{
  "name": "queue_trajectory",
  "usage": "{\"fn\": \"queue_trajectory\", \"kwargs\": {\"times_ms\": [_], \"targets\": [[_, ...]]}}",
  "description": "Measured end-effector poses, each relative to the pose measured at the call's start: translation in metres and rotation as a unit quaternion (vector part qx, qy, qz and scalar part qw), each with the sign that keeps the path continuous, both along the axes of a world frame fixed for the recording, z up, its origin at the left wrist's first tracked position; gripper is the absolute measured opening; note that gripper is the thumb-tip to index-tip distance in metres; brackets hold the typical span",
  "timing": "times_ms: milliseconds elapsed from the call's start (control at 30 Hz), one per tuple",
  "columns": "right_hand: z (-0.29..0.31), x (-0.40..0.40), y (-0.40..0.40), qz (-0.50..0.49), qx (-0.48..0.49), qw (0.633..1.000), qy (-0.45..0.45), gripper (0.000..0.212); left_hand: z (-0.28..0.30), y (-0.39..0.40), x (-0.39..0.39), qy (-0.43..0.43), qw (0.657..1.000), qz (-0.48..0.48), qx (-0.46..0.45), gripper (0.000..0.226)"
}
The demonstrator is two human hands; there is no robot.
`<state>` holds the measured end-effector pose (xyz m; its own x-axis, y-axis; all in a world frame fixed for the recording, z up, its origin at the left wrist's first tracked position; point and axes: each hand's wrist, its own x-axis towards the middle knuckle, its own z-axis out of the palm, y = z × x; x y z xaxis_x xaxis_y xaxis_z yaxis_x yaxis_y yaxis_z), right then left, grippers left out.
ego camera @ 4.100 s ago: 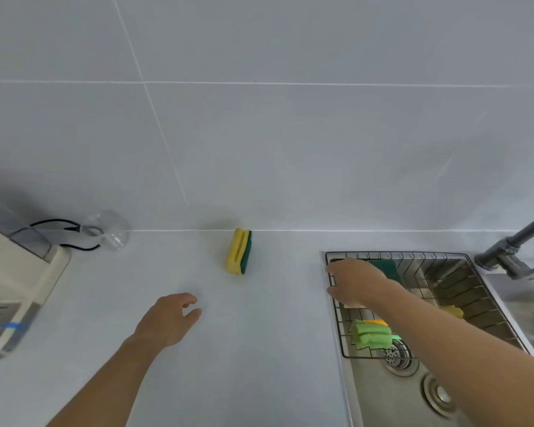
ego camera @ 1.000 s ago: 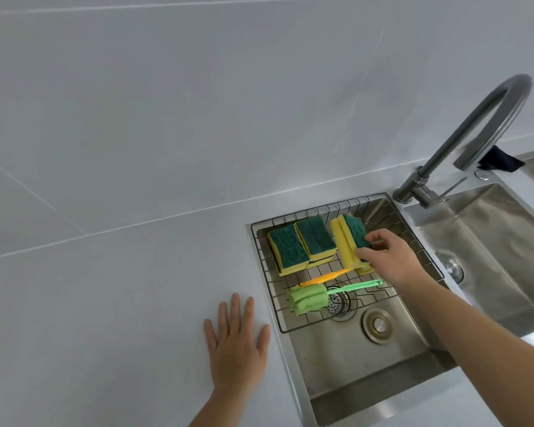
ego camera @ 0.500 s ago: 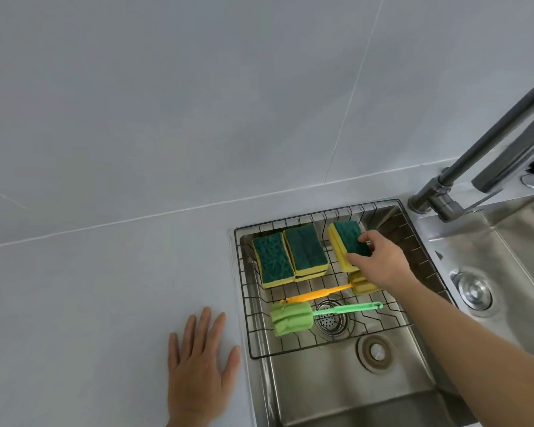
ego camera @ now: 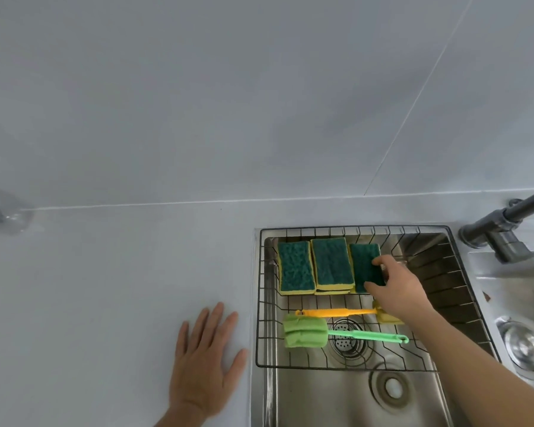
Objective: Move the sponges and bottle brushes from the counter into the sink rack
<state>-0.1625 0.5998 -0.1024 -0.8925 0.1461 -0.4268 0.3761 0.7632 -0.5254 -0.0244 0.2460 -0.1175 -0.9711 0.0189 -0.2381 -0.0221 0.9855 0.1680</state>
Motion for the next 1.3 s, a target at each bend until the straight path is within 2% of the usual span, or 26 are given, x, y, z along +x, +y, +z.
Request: {"fn": "queue_trajectory", "kwargs": {"times_ms": [133,367,833,933,1167,1300], "targets": [[0.001,-0.004,0.003,-0.026,-0.041,0.999,-0.005,0.062,0.001,0.001,0.000,0.006,1.000,-0.004,0.003,0.064],[0.001,-0.005,0.000,-0.008,-0.026,0.999,-0.027,0.067,0.000,0.001,0.001,0.011,1.000,-0.002,0.004,0.064],[0.012,-0.001,-0.011,0.073,0.067,0.994,-0.049,0.069,-0.004,0.000,-0.001,0.018,1.000,-0.012,-0.002,0.064],[0.019,0.002,-0.015,0.106,0.111,0.987,-0.043,0.057,-0.005,-0.001,-0.001,0.021,1.000,-0.008,-0.004,0.063],[0.057,0.010,-0.028,0.113,0.166,0.979,-0.039,0.027,-0.004,-0.002,0.002,0.015,1.000,-0.016,-0.006,0.062],[0.084,0.022,-0.036,0.125,0.182,0.975,-0.037,0.030,0.001,-0.001,0.003,-0.004,1.000,-0.020,0.010,0.063]]}}
